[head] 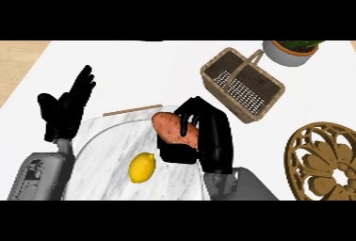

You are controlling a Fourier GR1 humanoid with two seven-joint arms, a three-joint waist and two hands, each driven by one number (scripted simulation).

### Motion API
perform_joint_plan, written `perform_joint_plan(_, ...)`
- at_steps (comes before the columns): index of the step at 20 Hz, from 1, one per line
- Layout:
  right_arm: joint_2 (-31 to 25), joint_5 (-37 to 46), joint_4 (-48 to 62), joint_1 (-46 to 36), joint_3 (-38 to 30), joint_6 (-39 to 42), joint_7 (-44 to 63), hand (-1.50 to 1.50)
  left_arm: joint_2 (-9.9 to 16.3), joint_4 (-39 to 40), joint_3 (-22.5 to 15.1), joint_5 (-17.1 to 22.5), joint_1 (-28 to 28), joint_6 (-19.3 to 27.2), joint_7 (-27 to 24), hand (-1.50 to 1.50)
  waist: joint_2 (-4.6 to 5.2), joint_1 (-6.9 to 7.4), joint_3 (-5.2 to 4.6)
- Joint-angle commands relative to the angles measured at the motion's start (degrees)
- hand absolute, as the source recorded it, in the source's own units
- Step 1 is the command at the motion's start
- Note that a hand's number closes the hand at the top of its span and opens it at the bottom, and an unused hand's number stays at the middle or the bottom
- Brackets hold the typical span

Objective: Pick the sweet potato from the placemat and place it in the basket

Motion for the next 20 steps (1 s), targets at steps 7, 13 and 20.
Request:
perform_joint_plan(7, 0.1, 8.22, 10.94, -27.91, 1.05, -7.68, 25.4, 1.5, 0.23, 1.43, 0.84, -0.19, -0.07, 0.49, -0.33, 0.0, -0.3, -1.3, -0.22)
perform_joint_plan(13, 0.09, 10.02, 17.33, -40.1, -4.81, -10.56, 32.0, 1.5, 0.4, 2.01, 1.1, -0.22, 0.56, 0.34, -1.14, 0.0, -0.19, -1.83, -0.19)
perform_joint_plan(20, 0.09, 10.97, 32.14, -54.24, -11.16, -6.59, 36.55, 1.5, 1.87, 0.63, 2.48, 0.18, 0.91, 0.17, -0.87, 0.0, -0.17, -1.82, -0.12)
